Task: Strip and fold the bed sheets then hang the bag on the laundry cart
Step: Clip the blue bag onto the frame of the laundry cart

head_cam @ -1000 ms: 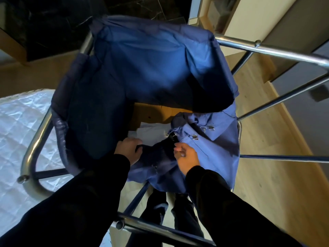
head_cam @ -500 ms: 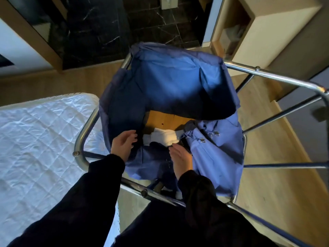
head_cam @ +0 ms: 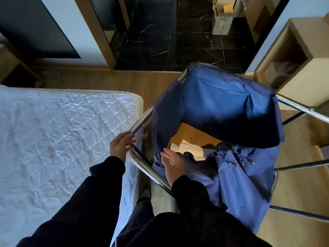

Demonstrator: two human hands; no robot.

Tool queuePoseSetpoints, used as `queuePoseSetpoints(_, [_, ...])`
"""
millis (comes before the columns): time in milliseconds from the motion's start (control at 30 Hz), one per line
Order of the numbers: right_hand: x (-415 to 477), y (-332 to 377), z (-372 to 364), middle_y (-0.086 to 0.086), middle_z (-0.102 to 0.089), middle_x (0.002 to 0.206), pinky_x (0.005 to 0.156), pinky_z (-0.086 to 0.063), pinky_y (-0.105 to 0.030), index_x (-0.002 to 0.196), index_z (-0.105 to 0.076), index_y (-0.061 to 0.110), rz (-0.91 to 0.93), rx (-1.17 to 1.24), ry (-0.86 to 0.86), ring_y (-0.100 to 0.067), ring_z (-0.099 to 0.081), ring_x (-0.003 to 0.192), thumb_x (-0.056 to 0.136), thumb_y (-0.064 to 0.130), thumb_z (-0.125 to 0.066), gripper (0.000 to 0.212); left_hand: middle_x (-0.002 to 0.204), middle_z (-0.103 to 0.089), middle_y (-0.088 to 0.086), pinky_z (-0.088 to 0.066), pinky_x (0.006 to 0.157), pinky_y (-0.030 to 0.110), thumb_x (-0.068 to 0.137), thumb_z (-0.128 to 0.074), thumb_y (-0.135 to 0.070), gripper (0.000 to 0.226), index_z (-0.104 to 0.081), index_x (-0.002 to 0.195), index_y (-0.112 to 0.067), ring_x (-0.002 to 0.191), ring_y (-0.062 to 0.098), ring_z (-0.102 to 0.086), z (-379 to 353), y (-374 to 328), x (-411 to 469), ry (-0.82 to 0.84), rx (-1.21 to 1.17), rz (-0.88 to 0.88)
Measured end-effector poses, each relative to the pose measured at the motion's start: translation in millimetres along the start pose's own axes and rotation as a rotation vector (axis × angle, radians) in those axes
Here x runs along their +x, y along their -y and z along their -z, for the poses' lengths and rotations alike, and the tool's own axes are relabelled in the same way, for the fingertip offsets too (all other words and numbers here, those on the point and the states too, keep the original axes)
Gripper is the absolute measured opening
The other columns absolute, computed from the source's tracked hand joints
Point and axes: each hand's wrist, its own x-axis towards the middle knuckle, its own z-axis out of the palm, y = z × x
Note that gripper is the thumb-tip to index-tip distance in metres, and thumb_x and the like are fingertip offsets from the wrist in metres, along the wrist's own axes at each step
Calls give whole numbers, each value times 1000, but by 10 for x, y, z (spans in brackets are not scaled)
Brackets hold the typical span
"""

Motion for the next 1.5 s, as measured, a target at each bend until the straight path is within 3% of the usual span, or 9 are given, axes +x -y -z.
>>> queuePoseSetpoints(167, [329,149,-682,-8,-55,128,85,-39,-4,134,-47,4,-7,-160,69,-13,-51,119,97,6,-49,37,95,-67,11,-48,74,32,81,-54,-25,30,-62,104,-7,87,23,-64,401,-125,430,67,-31,20])
queuePoseSetpoints(400, [757,106,-1593,-3,-59,121,101,-45,-35,126,-55,16,-10,-391,-91,-16,-58,110,89,20,-63,37,97,-66,4,-51,75,26,97,-47,-10,21,-63,111,-7,94,18,-62,570,-27,1075,305,40,226])
queuePoseSetpoints(567, [913,108,-1777,5,-45,118,95,-44,-23,133,-46,21,13,-516,-219,-11,-53,104,86,20,-67,51,101,-69,6,-52,75,25,96,-50,-17,23,-65,110,-8,94,13,-65,518,-32,1236,386,71,339])
queuePoseSetpoints(833, [941,8,-1666,-3,-58,111,83,-49,-30,131,-48,24,-36,-699,-193,-23,-61,99,83,25,-60,49,99,-72,7,-53,86,32,96,-49,-25,26,-66,111,-11,102,19,-66,480,-5,1306,470,164,371])
queuePoseSetpoints(967, [821,-57,-1467,-1,-50,108,83,-48,-34,138,-40,26,-51,-759,-185,-22,-57,96,84,25,-59,57,83,-75,-3,-55,74,24,97,-47,-21,27,-65,111,-7,86,10,-70,360,26,1153,531,171,395])
queuePoseSetpoints(1167, [574,-166,-1096,0,-49,115,90,-46,-28,144,-37,22,-93,-740,-214,-18,-56,103,79,23,-62,70,111,-66,14,-51,83,25,100,-44,-16,30,-59,120,0,111,25,-62,138,187,871,617,257,409])
queuePoseSetpoints(1267, [431,-189,-876,-1,-52,113,87,-44,-22,143,-39,25,-138,-711,-250,-18,-56,102,77,22,-64,70,109,-64,16,-52,75,18,100,-43,-12,28,-56,119,2,108,24,-59,-21,266,696,675,280,433])
queuePoseSetpoints(1367, [276,-255,-627,5,-60,107,87,-48,-23,125,-47,38,-176,-642,-323,-15,-60,96,73,23,-64,57,108,-64,20,-49,88,28,100,-43,-10,27,-57,119,4,103,27,-61,-219,387,532,754,325,441])
queuePoseSetpoints(1500, [48,-284,-309,-2,-59,125,96,-43,-30,137,-42,27,-238,-626,-432,-24,-56,116,82,27,-62,59,99,-65,10,-49,78,17,100,-42,-9,22,-57,114,-1,100,20,-61,-475,539,259,892,379,455])
